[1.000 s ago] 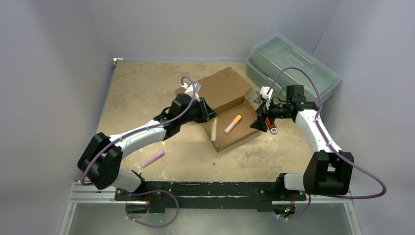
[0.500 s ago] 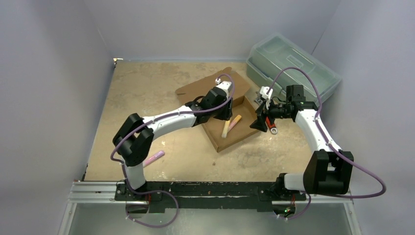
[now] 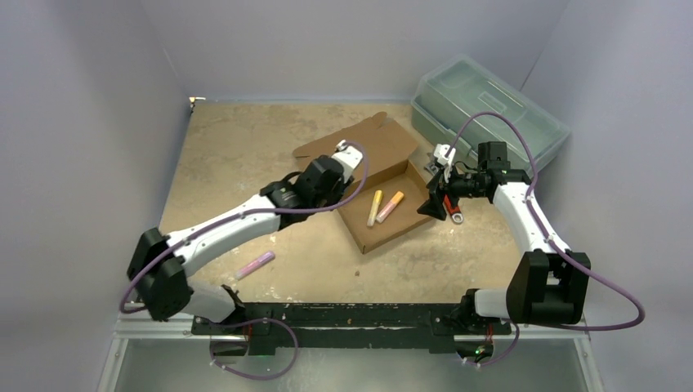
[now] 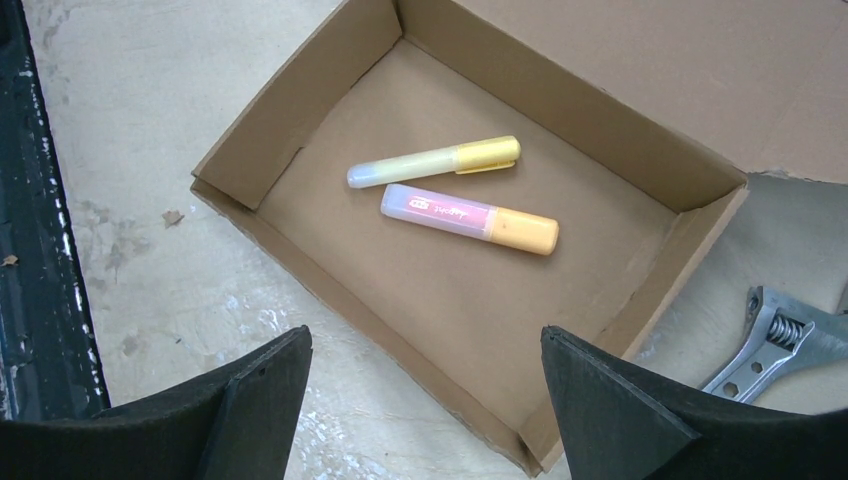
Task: Fold the paper box
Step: Place the product in the paper box.
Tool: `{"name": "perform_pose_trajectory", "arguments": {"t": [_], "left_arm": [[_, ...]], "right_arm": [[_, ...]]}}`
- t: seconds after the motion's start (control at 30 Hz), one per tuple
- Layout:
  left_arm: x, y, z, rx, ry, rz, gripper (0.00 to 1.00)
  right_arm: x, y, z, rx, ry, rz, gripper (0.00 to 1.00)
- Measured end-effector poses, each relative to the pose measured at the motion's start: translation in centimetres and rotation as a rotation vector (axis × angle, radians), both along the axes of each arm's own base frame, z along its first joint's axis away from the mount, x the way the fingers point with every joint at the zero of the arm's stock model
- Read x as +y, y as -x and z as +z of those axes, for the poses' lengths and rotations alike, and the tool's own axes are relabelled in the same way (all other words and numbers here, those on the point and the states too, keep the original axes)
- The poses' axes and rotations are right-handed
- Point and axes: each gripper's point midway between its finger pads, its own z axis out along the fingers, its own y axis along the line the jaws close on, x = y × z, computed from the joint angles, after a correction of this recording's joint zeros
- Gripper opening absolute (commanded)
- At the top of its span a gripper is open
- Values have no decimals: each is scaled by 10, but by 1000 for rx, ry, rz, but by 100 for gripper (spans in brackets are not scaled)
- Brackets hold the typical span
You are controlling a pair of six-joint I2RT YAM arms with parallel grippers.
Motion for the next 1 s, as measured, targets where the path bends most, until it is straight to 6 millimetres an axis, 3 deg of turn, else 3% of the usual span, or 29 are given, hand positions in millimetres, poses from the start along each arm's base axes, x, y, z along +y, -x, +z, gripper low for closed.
{"name": "perform_pose_trajectory", "arguments": {"t": [0.1,0.3,0.4,0.53,0.6,0.67,0.7,0.73,0.83,0.93,1.0], "left_arm": [[41,13,-5,-42,-119,19,42],[116,48,-70,42,-462,9,36],[138,59,-89,88,-575,-4,35],[144,66,-95,121,-621,-40,36],[141,68,-98,134,-614,-64,44],[138,69,-99,145,-603,-82,60],[137,70,-100,147,-598,-84,75],[137,69,-98,143,-588,-77,85],[134,64,-79,83,-489,12,98],[132,46,-22,-42,-248,155,99],[142,31,33,-149,-33,268,99]], "right_arm": [[0,0,0,0,0,0,88],[0,0,0,0,1,0,88],[0,0,0,0,1,0,88],[0,0,0,0,1,0,88],[0,0,0,0,1,0,88],[0,0,0,0,1,0,89],[0,0,0,0,1,0,89],[0,0,0,0,0,0,89],[2,1,1,-7,-4,13,90],[15,6,1,-27,1,76,94],[35,14,1,-50,10,159,99]]}}
